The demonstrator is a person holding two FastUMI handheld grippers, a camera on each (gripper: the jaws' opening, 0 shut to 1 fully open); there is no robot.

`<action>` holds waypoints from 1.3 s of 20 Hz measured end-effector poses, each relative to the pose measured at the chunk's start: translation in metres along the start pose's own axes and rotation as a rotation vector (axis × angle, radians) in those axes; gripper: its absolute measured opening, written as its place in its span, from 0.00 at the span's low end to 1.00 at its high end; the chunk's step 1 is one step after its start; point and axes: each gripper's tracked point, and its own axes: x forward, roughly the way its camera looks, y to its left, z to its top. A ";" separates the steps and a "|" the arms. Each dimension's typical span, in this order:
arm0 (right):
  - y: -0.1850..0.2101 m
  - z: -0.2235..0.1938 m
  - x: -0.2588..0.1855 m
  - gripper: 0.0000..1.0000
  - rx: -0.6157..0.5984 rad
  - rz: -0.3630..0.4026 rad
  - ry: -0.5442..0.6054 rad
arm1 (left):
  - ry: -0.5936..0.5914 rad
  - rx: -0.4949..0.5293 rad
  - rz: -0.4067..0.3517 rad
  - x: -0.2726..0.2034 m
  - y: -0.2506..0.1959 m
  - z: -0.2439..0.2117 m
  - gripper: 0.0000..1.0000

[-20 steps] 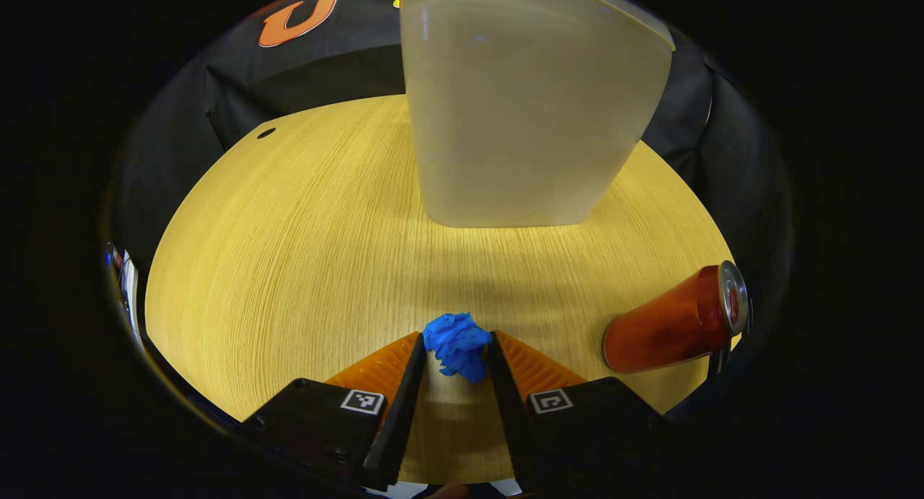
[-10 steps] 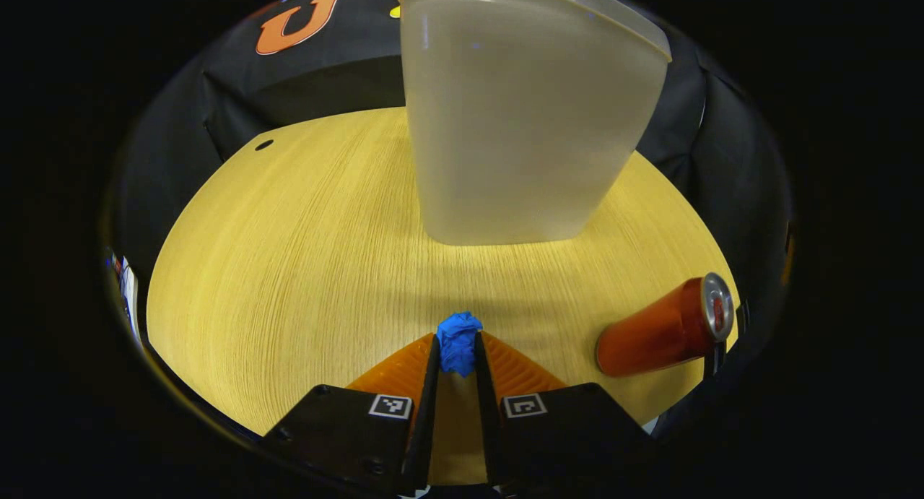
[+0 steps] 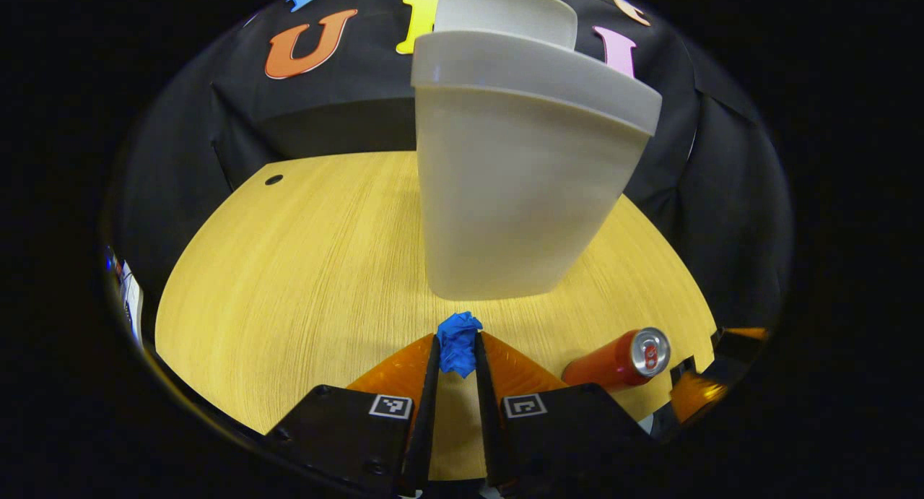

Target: Press the lid of the desktop garbage bin to open it, pick up the crumpled paper on the desktop and throw it into the bin, then pick up the pop can on the desktop and drop it into the bin, and finally close the garbage bin lid.

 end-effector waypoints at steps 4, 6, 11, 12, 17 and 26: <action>0.011 -0.025 0.019 0.96 -0.011 0.026 0.066 | -0.079 -0.005 -0.001 -0.023 0.002 0.033 0.32; 0.017 -0.031 0.028 0.96 -0.022 0.034 0.082 | -0.121 0.006 0.008 -0.032 0.006 0.050 0.32; 0.025 -0.042 0.061 0.96 -0.031 0.048 0.124 | -0.157 -0.020 0.000 -0.049 0.007 0.069 0.32; 0.026 -0.041 0.065 0.96 -0.030 0.048 0.127 | -0.164 -0.019 0.002 -0.051 0.009 0.073 0.36; 0.032 -0.046 0.084 0.96 -0.004 0.059 0.150 | -0.190 -0.010 0.011 -0.061 0.015 0.085 0.32; 0.031 -0.045 0.095 0.93 0.023 0.056 0.179 | -0.199 0.013 0.013 -0.064 0.012 0.088 0.32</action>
